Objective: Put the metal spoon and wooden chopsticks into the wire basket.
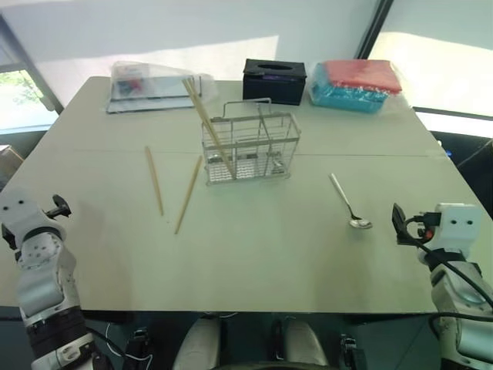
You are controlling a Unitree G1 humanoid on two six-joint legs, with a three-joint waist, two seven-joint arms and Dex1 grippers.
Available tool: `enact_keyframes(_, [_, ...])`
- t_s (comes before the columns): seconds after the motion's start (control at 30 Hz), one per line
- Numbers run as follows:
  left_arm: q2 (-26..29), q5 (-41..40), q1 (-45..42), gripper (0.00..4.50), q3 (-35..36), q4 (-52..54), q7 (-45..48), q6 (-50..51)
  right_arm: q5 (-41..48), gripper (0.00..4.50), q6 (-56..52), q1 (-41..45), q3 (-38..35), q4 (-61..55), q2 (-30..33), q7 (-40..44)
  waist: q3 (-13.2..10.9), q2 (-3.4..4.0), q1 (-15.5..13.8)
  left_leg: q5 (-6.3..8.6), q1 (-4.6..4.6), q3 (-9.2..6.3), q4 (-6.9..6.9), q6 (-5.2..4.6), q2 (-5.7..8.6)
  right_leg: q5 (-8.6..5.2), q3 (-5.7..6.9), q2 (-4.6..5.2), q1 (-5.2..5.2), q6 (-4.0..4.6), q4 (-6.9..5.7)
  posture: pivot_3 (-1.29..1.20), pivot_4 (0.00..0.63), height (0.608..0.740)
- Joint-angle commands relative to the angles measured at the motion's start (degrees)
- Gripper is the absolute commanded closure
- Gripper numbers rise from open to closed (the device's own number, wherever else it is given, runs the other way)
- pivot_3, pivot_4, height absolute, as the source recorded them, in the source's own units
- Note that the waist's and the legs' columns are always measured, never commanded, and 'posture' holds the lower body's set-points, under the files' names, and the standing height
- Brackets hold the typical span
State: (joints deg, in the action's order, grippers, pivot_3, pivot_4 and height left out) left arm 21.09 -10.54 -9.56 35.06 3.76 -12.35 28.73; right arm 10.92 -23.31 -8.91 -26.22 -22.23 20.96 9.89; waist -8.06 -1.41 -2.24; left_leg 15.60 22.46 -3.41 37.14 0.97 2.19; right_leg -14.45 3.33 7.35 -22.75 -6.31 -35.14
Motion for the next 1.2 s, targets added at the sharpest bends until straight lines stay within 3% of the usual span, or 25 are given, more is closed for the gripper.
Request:
enact_keyframes(0.03, [1.48, 0.42, -0.53, 0.05, 0.98, 2.53, -0.28, 0.35, 0.40, 0.00, 0.92, 0.96, -0.61, -0.56, 0.15, -0.23, 0.00, 0.00, 0.00, 0.00, 0.00, 0.00, 0.00, 0.00, 0.00, 0.00, 0.00, 0.00, -0.01, 0.00, 0.00, 0.00, 0.150, 0.667])
enact_keyframes(0.93, [1.56, -1.70, -1.44, 0.05, 2.07, 5.99, -0.10, 3.03, 1.28, 0.00, -0.12, 8.65, 0.47, 2.28, 4.35, 2.70, 0.00, 0.00, 0.06, -0.01, 0.00, 0.00, 0.00, -0.01, 0.01, 0.01, 0.00, -0.02, 0.02, 0.00, -0.04, 0.00, 0.150, 0.667])
enact_keyframes(1.1, [4.05, -9.37, -6.06, 0.05, 2.80, 8.55, 5.55, 9.17, 1.53, 0.00, -2.06, 14.31, 1.90, 5.23, 8.27, 5.37, -0.01, -0.04, 0.00, -0.01, 0.01, -0.01, 0.02, -0.02, 0.00, 0.01, 0.02, -0.05, 0.04, 0.01, -0.04, 0.00, 0.150, 0.667])
enact_keyframes(1.2, [12.06, -17.53, -6.98, 0.05, -2.60, 13.83, 20.28, 15.27, -1.30, 0.00, -9.51, 18.97, 7.87, 7.79, 15.48, 9.37, -0.06, -0.01, 0.17, -0.02, 0.03, 0.00, 0.04, -0.02, 0.02, 0.01, 0.02, -0.04, 0.10, 0.01, -0.04, 0.00, 0.150, 0.667])
